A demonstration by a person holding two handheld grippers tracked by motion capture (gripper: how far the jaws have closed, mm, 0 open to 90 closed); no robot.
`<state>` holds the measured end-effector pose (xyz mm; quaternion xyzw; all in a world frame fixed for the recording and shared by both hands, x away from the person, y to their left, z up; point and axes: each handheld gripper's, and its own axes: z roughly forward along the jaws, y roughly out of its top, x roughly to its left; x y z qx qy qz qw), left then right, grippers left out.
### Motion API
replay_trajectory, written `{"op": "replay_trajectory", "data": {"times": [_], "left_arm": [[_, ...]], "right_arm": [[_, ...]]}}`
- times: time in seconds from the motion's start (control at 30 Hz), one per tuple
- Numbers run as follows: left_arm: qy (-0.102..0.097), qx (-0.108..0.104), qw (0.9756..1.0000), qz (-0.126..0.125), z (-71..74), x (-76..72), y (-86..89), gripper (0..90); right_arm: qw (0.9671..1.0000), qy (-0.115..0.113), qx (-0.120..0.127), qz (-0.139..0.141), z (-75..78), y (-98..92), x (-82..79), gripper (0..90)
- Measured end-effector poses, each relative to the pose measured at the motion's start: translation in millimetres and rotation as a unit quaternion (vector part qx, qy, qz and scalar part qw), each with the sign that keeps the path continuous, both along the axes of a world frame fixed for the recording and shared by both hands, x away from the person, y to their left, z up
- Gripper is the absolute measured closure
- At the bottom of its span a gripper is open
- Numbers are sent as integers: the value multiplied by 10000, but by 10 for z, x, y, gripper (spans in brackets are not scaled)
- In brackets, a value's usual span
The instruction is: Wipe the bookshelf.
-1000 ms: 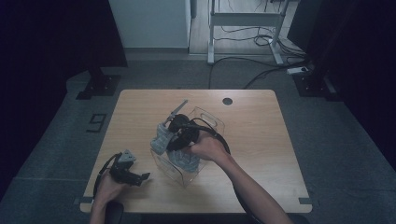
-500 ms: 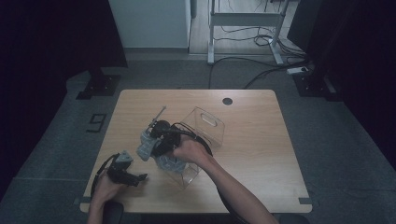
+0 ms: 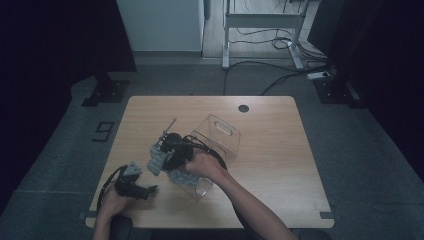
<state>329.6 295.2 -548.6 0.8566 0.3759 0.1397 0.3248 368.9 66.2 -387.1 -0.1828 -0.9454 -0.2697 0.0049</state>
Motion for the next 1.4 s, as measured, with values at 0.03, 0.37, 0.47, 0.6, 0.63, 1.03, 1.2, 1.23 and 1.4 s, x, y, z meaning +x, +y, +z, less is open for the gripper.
{"op": "replay_trajectory", "data": {"times": [0.03, 0.37, 0.47, 0.6, 0.63, 1.03, 1.2, 1.23, 1.4], "left_arm": [[2, 2, 10000, -3, 0, 0, 0, 0], [2, 5, 10000, 1, 0, 1, -1, 0], [7, 4, 10000, 5, 0, 1, -2, 0], [7, 3, 10000, 13, 0, 1, -4, 0], [6, 4, 10000, 13, 0, 1, -4, 0], [7, 11, 10000, 21, 1, 1, -5, 0], [16, 7, 10000, 19, 2, 1, -5, 0], [14, 10, 10000, 23, 1, 1, -5, 0], [16, 6, 10000, 21, 2, 1, -5, 0]], "right_arm": [[10000, 0, -2, 13, 3, -15, -11, 623], [9999, -54, 78, 53, -12, -224, -163, 611], [9999, -49, 113, 53, -20, -298, -211, 608], [9998, -85, 143, 89, -33, -385, -271, 602], [9998, -77, 148, 74, -35, -407, -289, 601], [9996, -122, 249, 65, -104, -641, -453, 594], [9995, -156, 261, 65, -146, -733, -519, 592], [9995, -148, 262, 58, -155, -744, -531, 592], [9994, -155, 297, 58, -225, -829, -579, 592]]}}
